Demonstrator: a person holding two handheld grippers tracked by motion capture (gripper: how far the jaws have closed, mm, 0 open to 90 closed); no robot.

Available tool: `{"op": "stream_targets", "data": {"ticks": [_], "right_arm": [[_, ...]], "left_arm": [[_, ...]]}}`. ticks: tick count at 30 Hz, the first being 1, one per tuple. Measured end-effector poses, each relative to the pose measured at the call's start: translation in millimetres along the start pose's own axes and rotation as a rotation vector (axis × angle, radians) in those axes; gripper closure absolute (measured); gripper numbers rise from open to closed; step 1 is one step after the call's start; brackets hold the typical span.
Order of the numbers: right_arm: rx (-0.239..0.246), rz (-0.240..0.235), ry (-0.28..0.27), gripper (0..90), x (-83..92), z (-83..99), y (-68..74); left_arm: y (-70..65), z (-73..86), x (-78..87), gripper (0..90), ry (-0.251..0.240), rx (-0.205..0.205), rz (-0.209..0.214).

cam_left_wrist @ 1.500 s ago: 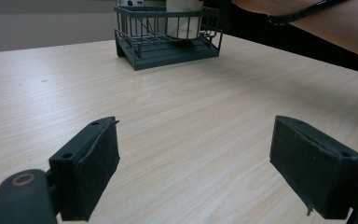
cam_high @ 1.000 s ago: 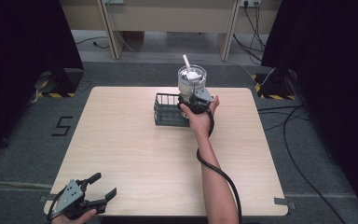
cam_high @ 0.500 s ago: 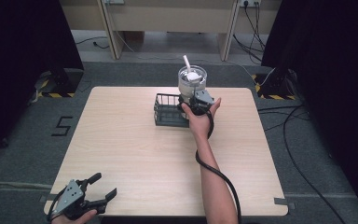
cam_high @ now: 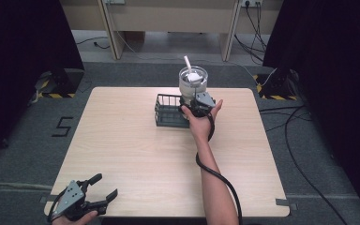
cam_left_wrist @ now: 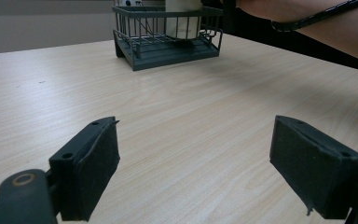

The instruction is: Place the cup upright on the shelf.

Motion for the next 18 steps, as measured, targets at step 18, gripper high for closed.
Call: {"op": "stream_targets", "data": {"ticks": [18], "right_arm": [[-0.036,-0.004,-0.025,8.6,10.6,-2.5,1.0]], "left_arm": [[-0.6,-0.1,-0.3,14.9,0.000,-0.002,0.000]]}}
Point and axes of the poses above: each handheld gripper's, and its own axes: x roughly backward along the jaws, z roughly out of its underside, y roughly to its left, the point moved 6 cm from there along -x, roughly forward along the jaws, and after that the axes turned 3 degrees about y, right-handed, at the moved point
